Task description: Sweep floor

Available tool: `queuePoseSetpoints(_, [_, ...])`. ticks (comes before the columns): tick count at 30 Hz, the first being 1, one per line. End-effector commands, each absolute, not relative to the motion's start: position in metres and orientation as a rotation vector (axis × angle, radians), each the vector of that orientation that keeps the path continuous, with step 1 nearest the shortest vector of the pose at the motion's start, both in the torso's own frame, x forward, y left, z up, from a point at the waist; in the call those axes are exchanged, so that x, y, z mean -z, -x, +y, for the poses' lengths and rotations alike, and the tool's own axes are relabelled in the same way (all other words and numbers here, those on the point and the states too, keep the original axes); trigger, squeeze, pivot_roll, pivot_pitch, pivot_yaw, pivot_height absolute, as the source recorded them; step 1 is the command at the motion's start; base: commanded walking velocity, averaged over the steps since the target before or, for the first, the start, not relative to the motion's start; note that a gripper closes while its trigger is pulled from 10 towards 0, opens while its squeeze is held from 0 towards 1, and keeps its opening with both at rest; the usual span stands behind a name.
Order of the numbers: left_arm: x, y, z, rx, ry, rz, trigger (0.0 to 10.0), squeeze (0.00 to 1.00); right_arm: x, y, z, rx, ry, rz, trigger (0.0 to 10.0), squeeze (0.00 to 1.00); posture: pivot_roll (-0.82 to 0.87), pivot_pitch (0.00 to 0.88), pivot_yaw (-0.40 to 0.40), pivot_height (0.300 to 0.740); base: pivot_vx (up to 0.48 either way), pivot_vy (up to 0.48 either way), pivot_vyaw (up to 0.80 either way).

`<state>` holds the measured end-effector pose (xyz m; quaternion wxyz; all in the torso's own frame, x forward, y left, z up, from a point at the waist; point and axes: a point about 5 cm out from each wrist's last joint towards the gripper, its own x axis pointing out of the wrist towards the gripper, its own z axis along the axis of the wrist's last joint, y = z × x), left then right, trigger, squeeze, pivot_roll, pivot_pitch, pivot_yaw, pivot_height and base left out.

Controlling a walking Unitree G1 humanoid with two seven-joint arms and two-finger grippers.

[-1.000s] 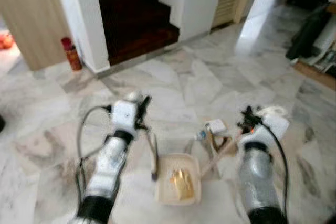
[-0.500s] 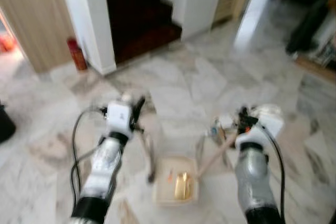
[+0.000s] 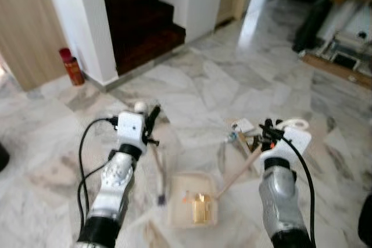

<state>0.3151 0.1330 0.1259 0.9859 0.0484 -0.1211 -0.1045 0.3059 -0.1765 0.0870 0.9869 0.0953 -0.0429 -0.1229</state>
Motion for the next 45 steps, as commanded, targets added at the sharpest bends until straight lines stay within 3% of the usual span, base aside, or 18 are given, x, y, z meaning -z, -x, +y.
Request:
queuePoseSetpoints(1, [-0.1374,-0.3157,0.1246,0.233,-0.078,-0.297,10.0,0.00,-0.0968,-0.3086,-0.1804,0.254,-0.194,-0.127,10.0,0.00,0.01,0.000,-0.050,0.740,0.000,0.368,0.00])
queuePoseSetpoints(45, [-0.1387,-0.3166,0.1302,0.218,-0.094,-0.289,10.0,0.00,-0.0966,-0.3085,-0.1764,0.249,-0.198,-0.124,10.0,0.00,0.03,0.000,-0.048,0.740,0.000,0.363,0.00])
